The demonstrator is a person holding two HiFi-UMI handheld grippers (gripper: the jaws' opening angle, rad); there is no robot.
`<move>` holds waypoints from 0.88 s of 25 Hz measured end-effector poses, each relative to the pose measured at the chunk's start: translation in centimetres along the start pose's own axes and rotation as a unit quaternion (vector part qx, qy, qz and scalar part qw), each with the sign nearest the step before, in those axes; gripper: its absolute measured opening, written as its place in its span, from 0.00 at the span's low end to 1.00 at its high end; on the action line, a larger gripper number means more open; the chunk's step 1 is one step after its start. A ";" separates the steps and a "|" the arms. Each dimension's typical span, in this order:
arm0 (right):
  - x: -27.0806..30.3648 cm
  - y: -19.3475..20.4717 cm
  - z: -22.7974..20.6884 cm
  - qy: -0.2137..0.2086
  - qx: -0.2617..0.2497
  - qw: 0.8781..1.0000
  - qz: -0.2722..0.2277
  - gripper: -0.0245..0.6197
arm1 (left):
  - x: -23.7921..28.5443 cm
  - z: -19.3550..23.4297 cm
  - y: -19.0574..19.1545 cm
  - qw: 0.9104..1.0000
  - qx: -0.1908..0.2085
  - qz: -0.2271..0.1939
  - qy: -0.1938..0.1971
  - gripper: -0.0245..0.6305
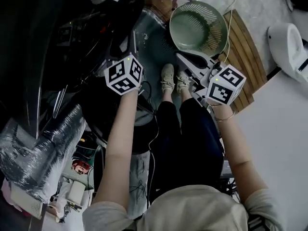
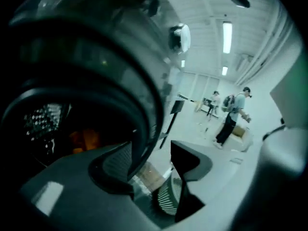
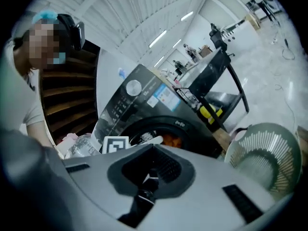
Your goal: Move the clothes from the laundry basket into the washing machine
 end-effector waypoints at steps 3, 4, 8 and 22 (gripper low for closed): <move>-1.8 -3.9 2.2 0.026 -0.041 0.999 -0.019 0.05 | -2.5 -5.7 -4.6 0.997 -0.014 -0.010 0.070 0.43; -2.4 -5.0 3.1 0.034 -0.057 0.998 -0.021 0.05 | -3.3 -7.4 -6.0 0.996 -0.024 -0.013 0.088 0.43; -5.1 -8.8 6.9 0.061 -0.112 0.992 -0.024 0.05 | -7.0 -13.4 -11.3 0.988 -0.027 -0.020 0.148 0.43; -10.1 -15.5 17.3 0.088 -0.213 0.970 -0.079 0.05 | -15.2 -20.4 -21.0 0.970 0.007 -0.056 0.237 0.06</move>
Point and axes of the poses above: the fingertips, and each gripper's own axes: x forward along the fingers, z to its left, y out of its underside, the point moved 6 cm from there along -x, backward along the fingers, and after that the axes turned 10 degrees about -z, right-handed, at the moved point
